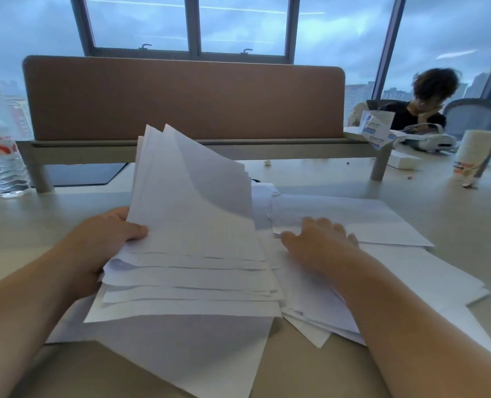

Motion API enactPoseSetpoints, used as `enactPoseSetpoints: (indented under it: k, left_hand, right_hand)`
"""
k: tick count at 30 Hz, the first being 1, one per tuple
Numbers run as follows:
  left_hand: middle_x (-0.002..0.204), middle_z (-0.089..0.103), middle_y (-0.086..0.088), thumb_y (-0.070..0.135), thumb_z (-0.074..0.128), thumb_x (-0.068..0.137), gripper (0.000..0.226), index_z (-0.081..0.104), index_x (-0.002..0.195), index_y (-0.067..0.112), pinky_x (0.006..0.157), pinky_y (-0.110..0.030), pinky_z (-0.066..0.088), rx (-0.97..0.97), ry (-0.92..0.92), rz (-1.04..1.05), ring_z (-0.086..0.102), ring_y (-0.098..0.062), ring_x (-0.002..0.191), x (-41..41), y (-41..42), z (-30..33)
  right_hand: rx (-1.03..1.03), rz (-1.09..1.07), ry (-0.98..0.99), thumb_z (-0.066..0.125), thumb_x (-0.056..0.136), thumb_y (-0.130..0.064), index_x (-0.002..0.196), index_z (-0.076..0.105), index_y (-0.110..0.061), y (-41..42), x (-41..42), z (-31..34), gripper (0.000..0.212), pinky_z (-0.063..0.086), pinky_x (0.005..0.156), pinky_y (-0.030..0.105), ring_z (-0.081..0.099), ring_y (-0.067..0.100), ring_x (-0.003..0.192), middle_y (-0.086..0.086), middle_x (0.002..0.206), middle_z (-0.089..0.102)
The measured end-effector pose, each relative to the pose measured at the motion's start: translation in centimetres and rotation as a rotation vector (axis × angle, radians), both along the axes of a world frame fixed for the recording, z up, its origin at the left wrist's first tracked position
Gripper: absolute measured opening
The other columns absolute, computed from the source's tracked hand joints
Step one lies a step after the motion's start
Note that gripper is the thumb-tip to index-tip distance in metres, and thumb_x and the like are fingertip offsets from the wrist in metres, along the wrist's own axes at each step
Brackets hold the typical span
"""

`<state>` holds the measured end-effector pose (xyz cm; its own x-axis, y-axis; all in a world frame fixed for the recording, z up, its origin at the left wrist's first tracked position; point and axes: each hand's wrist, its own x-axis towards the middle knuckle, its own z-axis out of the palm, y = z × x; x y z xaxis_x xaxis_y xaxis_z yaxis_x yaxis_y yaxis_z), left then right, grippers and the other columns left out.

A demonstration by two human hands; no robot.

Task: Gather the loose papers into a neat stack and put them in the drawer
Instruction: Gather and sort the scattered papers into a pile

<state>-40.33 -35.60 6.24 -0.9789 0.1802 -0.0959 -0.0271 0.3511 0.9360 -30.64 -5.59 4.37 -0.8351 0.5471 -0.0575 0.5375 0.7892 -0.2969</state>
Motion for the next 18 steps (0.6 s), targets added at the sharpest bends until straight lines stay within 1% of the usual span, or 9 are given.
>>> enactPoseSetpoints:
  k: [3, 7, 9, 10, 11, 14, 16, 17, 18]
  left_hand:
    - [0.062, 0.077, 0.008, 0.003, 0.056, 0.102, 0.023, 0.070, 0.111, 0.019, 0.050, -0.028, 0.053, 0.037, -0.004, 0.023, 0.072, -0.017, 0.052, -0.5, 0.0, -0.3]
    - [0.068, 0.079, -0.003, -0.004, 0.053, 0.101, 0.025, 0.068, 0.099, 0.017, 0.062, -0.036, 0.049, 0.034, 0.007, 0.024, 0.071, -0.016, 0.044, -0.9, -0.5, -0.8]
    - [0.061, 0.077, -0.001, -0.005, 0.053, 0.101, 0.026, 0.067, 0.098, 0.016, 0.055, -0.035, 0.053, 0.030, 0.028, 0.018, 0.071, -0.016, 0.043, -1.6, -0.7, -1.4]
    - [0.057, 0.076, 0.001, -0.006, 0.053, 0.101, 0.027, 0.066, 0.096, 0.017, 0.048, -0.034, 0.054, 0.029, 0.038, 0.023, 0.070, -0.016, 0.042, -1.8, -0.8, -1.6]
    - [0.056, 0.075, 0.002, -0.006, 0.053, 0.101, 0.026, 0.066, 0.095, 0.016, 0.046, -0.033, 0.054, 0.031, 0.045, 0.013, 0.070, -0.016, 0.041, -1.7, -0.8, -1.7]
    - [0.061, 0.077, -0.001, -0.004, 0.052, 0.101, 0.025, 0.068, 0.097, 0.016, 0.054, -0.034, 0.054, 0.042, 0.037, 0.003, 0.072, -0.019, 0.046, -1.1, -0.7, -1.6]
    - [0.062, 0.077, 0.000, -0.004, 0.051, 0.101, 0.026, 0.068, 0.097, 0.015, 0.047, -0.031, 0.056, 0.075, 0.024, 0.006, 0.073, -0.019, 0.046, -0.4, -0.4, -1.2]
    - [0.062, 0.077, 0.000, -0.003, 0.051, 0.101, 0.026, 0.068, 0.097, 0.015, 0.045, -0.031, 0.056, 0.095, 0.012, 0.008, 0.073, -0.018, 0.046, 0.0, -0.1, -1.0]
    - [0.063, 0.078, 0.000, -0.003, 0.051, 0.101, 0.025, 0.068, 0.097, 0.015, 0.048, -0.032, 0.056, 0.111, 0.002, 0.001, 0.073, -0.018, 0.047, 0.4, 0.2, -0.8]
  right_hand:
    - [0.011, 0.106, -0.093, 0.029, 0.099, -0.054, 0.154, 0.038, -0.021, -0.1, -0.4, -0.9, 0.064, 0.019, 0.121, 0.059, 0.027, 0.034, 0.150, 0.007, 0.162, 0.032]
    - [-0.010, 0.190, -0.056, 0.032, 0.099, -0.049, 0.147, 0.047, -0.025, -0.3, -0.4, -0.5, 0.056, 0.027, 0.119, 0.054, 0.037, 0.030, 0.144, 0.002, 0.156, 0.041]
    - [0.009, 0.203, -0.025, 0.039, 0.097, -0.046, 0.145, 0.048, -0.025, 0.1, -0.1, -0.4, 0.053, 0.032, 0.115, 0.051, 0.040, 0.029, 0.140, 0.000, 0.151, 0.044]
    - [0.012, 0.198, 0.001, 0.043, 0.096, -0.045, 0.142, 0.050, -0.026, 0.2, 0.0, -0.4, 0.050, 0.034, 0.112, 0.051, 0.042, 0.029, 0.136, 0.000, 0.147, 0.047]
    - [0.009, 0.191, 0.031, 0.046, 0.095, -0.044, 0.137, 0.053, -0.027, 0.2, 0.1, -0.3, 0.046, 0.035, 0.109, 0.050, 0.043, 0.028, 0.132, -0.001, 0.141, 0.049]
    - [-0.012, 0.189, 0.119, 0.054, 0.093, -0.040, 0.115, 0.061, -0.035, 0.2, 0.1, -0.2, 0.024, 0.035, 0.105, 0.046, 0.049, 0.025, 0.123, -0.004, 0.126, 0.056]
    - [-0.031, 0.205, 0.158, 0.055, 0.093, -0.039, 0.109, 0.068, -0.039, 0.2, 0.1, -0.2, 0.020, 0.033, 0.113, 0.048, 0.051, 0.023, 0.126, -0.009, 0.128, 0.061]
    - [-0.047, 0.221, 0.156, 0.054, 0.094, -0.040, 0.112, 0.071, -0.042, 0.1, 0.2, -0.2, 0.024, 0.030, 0.118, 0.049, 0.051, 0.022, 0.130, -0.012, 0.134, 0.062]
    - [-0.053, 0.240, 0.136, 0.053, 0.095, -0.041, 0.119, 0.071, -0.045, 0.1, 0.2, -0.2, 0.030, 0.025, 0.122, 0.051, 0.049, 0.021, 0.135, -0.014, 0.139, 0.061]
